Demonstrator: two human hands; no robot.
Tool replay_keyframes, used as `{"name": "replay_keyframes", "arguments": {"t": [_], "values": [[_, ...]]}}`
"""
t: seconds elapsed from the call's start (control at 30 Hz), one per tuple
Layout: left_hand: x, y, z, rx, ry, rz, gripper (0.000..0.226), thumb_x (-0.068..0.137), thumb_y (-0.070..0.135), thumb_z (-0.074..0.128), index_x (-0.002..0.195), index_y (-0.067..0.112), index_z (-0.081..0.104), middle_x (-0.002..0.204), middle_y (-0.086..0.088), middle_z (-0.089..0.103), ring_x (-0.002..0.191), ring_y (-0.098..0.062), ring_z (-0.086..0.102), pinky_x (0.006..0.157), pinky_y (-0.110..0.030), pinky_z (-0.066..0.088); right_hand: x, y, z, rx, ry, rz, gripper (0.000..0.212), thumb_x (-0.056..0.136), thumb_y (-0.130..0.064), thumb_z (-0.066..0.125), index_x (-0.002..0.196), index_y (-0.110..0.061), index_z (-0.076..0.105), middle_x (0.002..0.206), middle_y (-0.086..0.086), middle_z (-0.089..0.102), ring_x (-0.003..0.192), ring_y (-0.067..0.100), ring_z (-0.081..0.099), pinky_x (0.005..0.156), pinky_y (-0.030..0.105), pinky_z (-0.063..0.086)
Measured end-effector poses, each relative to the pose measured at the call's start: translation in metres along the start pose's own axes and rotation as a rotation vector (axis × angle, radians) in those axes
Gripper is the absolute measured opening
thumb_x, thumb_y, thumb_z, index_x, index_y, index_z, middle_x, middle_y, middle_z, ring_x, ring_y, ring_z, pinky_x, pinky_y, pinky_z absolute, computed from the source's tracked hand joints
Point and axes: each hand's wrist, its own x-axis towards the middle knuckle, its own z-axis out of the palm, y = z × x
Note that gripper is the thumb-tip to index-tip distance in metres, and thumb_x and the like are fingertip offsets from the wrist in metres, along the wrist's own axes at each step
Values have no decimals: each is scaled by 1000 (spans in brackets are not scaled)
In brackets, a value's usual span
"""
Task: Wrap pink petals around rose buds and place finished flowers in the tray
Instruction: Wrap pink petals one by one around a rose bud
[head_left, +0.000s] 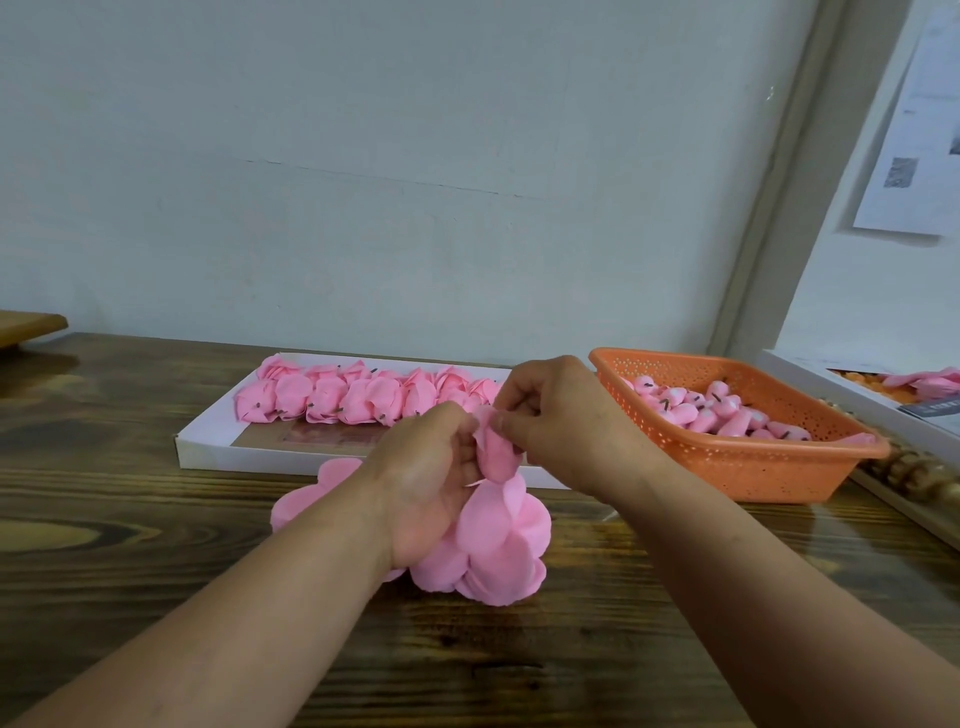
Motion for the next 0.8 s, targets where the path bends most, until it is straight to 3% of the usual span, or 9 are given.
{"name": "replay_keyframes", "arguments": {"t": [0.2, 0.33, 0.43, 0.53, 0.67, 0.8], "values": [[-2, 3, -7, -116, -97, -93, 35, 94, 20, 40, 89, -1, 67, 84, -16, 67, 84, -25, 62, 92, -36, 46, -2, 2, -1, 27, -9, 17, 28, 81, -1, 62, 60, -18, 55, 52, -5, 54, 46, 7, 49, 54, 26, 45], [-1, 1, -12, -199, -130, -143, 29, 89, 6, 39, 93, -3, 66, 83, -17, 66, 84, -25, 61, 93, -35, 46, -4, 5, 1, 45, -16, 35, 15, 80, -1, 61, 67, -8, 62, 52, -5, 54, 43, 6, 48, 52, 26, 44], [-1, -3, -14, -82, -139, -119, 21, 83, 1, 50, 96, -2, 66, 90, -16, 65, 86, -23, 62, 88, -34, 51, -5, 7, 3, 58, -19, 35, 12, 81, -2, 61, 70, -5, 63, 51, -5, 55, 44, 8, 49, 53, 29, 46], [-3, -4, -14, 38, -158, -51, 17, 88, 3, 53, 86, 3, 69, 81, -10, 67, 73, -18, 64, 73, -27, 55, -5, 8, 4, 78, -11, 44, 14, 82, -3, 62, 68, -6, 62, 51, -3, 56, 45, 10, 50, 54, 31, 46], [-4, -5, -12, 169, -166, 12, 17, 91, 2, 54, 101, -2, 68, 93, -15, 66, 89, -23, 58, 88, -35, 44, -3, 10, 6, 80, 5, 63, 19, 81, -3, 61, 64, -11, 61, 49, -5, 56, 45, 12, 50, 53, 29, 44], [-6, -2, -10, 264, -135, 21, 18, 91, 0, 57, 103, 2, 69, 96, -14, 71, 90, -24, 65, 87, -43, 52, -2, 11, 5, 133, -15, 98, 17, 80, -2, 59, 63, -5, 62, 41, -4, 54, 38, 9, 50, 46, 24, 41]]}}
